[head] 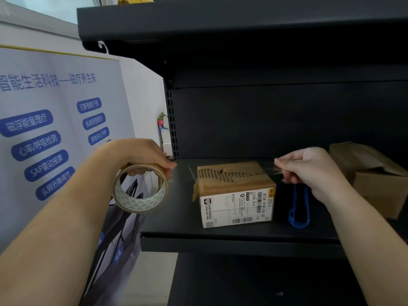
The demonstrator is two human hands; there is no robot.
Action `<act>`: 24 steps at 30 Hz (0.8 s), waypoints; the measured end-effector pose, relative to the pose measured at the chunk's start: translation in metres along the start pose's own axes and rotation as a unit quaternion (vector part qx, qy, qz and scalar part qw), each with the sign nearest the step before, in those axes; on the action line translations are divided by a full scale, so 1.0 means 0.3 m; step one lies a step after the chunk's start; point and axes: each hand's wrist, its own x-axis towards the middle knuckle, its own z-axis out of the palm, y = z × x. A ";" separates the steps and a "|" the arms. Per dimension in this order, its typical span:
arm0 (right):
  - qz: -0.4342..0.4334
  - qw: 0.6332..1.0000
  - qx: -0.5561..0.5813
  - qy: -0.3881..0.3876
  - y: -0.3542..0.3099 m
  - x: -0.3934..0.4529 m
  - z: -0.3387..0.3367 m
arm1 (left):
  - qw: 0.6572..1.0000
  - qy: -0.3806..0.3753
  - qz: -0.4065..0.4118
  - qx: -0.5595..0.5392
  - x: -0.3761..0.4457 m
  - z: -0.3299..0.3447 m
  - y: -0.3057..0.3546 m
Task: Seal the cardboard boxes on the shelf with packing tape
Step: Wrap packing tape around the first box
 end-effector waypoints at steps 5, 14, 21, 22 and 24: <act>-0.008 1.000 -0.011 -0.005 0.013 -0.001 0.011 | 0.999 0.002 0.000 0.042 0.039 0.020 -0.013; 0.050 0.996 0.069 -0.008 0.077 -0.004 0.059 | 0.999 -0.011 0.009 0.047 0.103 0.074 -0.060; 0.099 0.983 0.153 0.002 0.123 -0.034 0.120 | 0.996 0.021 0.021 0.080 0.131 0.145 -0.046; 0.098 0.984 0.147 -0.001 0.118 -0.035 0.122 | 0.996 0.021 0.026 0.080 0.129 0.152 -0.039; 0.091 0.990 0.107 -0.009 0.104 -0.025 0.117 | 0.996 0.018 0.036 0.078 0.121 0.164 -0.021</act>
